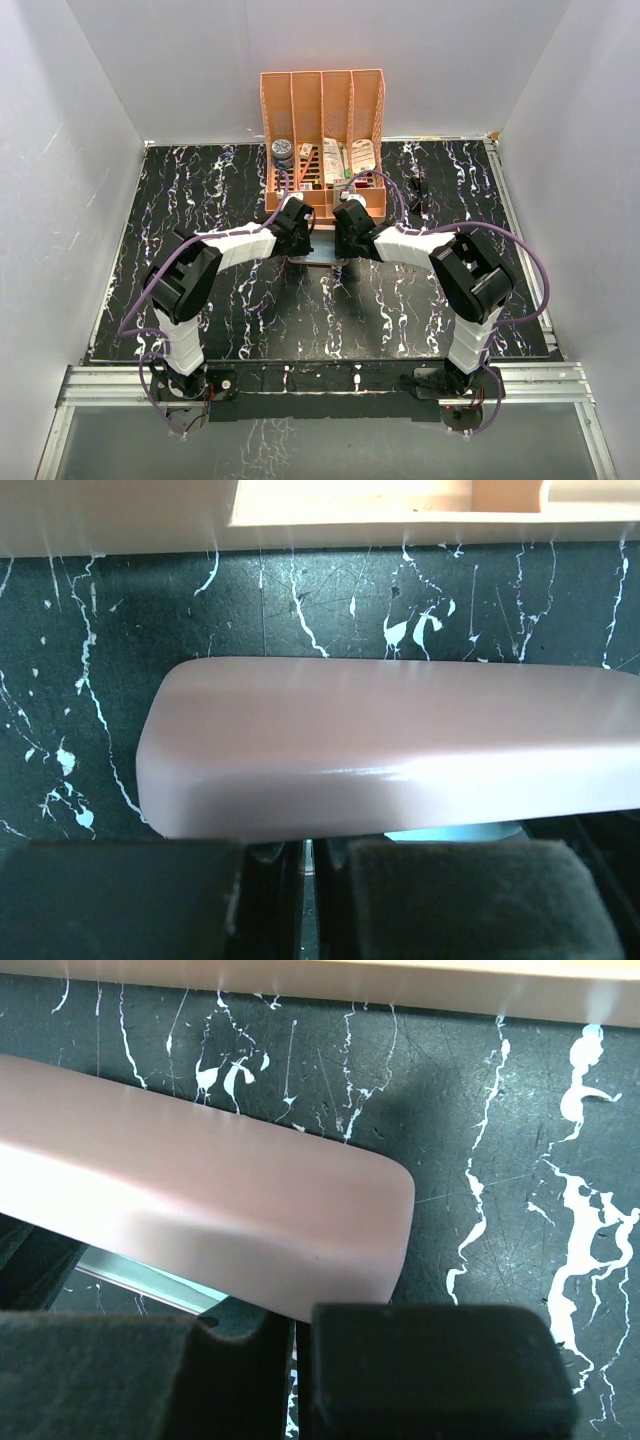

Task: Organize the sunglasses
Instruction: Adjust the glasses cleaning cloth in the sunglasses case.

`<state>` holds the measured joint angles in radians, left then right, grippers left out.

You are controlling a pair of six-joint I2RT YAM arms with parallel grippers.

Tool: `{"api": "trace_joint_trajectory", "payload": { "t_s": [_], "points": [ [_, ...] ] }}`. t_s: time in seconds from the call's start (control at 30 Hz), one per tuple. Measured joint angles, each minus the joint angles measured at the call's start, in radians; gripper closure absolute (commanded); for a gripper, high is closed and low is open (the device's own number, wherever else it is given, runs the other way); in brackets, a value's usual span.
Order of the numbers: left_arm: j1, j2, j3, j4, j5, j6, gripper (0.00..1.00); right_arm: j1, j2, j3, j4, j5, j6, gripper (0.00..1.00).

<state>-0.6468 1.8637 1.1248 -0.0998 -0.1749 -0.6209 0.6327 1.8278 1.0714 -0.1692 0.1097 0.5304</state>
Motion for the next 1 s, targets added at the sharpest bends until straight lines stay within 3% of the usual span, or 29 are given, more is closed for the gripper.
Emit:
{"api": "trace_joint_trajectory", "payload": {
  "t_s": [0.53,1.0],
  "points": [
    [-0.005,-0.001,0.000,-0.006,-0.020,-0.006,1.00,0.000,-0.033,-0.009,-0.072,0.052,-0.002,1.00],
    [-0.005,-0.003,-0.001,-0.010,-0.023,-0.008,1.00,0.002,-0.083,-0.021,-0.070,0.002,-0.009,1.00]
  ]
}}
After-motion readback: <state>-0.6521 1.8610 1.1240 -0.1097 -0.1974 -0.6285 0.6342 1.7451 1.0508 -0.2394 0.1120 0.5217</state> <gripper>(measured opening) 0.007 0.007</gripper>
